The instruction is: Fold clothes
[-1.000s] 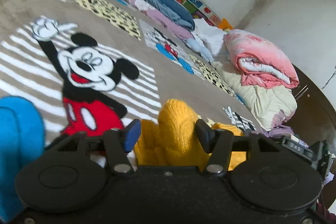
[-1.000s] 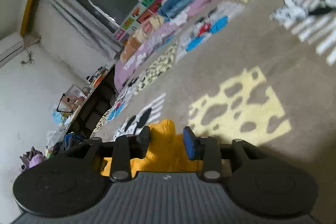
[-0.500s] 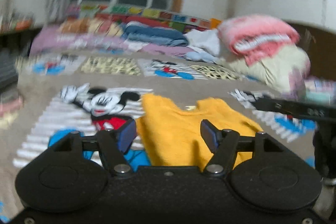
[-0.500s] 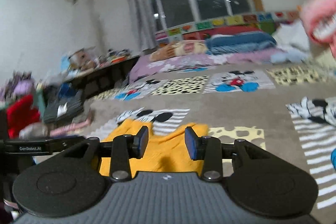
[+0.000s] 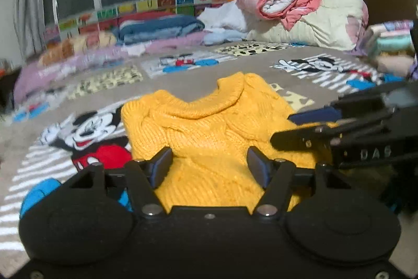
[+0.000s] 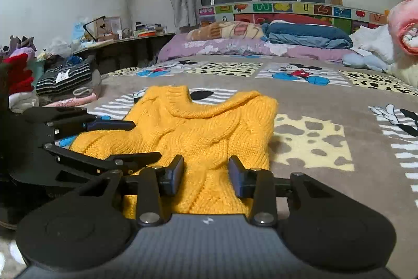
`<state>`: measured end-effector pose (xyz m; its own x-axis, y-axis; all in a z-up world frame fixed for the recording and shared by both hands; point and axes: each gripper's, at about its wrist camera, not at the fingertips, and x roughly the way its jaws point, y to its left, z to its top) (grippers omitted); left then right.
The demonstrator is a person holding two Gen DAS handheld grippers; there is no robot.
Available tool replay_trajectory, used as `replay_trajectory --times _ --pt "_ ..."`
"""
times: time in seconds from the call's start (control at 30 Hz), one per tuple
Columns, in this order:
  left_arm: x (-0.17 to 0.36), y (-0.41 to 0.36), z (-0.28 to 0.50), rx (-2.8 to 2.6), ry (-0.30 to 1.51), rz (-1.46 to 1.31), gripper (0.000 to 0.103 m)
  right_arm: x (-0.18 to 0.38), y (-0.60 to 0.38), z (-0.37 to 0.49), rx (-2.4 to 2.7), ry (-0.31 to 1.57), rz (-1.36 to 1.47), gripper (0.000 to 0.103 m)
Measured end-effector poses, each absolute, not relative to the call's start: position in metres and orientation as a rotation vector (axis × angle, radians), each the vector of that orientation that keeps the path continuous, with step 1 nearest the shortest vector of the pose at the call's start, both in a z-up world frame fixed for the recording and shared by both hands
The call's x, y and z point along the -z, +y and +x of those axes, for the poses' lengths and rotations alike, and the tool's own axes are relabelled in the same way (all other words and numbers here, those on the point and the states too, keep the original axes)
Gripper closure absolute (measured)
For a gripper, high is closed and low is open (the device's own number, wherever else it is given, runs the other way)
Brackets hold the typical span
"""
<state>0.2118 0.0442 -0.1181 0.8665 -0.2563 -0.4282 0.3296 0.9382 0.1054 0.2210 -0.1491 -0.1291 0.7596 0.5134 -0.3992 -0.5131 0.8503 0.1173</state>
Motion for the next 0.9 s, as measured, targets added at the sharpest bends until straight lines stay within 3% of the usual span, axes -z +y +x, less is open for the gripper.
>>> replay_trajectory --times 0.37,0.57,0.63,0.73,0.9 --pt "0.087 0.046 0.192 0.313 0.416 0.201 0.039 0.098 -0.150 0.208 -0.576 0.443 -0.034 0.064" --pt "0.067 0.050 0.220 0.263 0.364 0.207 0.039 0.073 -0.147 0.235 -0.560 0.383 -0.068 0.064" --pt "0.074 0.050 0.233 0.277 0.394 0.189 0.039 0.074 -0.146 0.254 -0.549 0.393 -0.047 0.064" --pt "0.115 0.040 0.247 0.298 0.497 0.270 0.039 0.100 -0.145 0.293 -0.541 0.586 0.021 0.061" --pt "0.118 0.045 0.248 0.301 0.488 0.227 0.038 0.121 -0.154 0.296 -0.555 0.596 0.113 0.060"
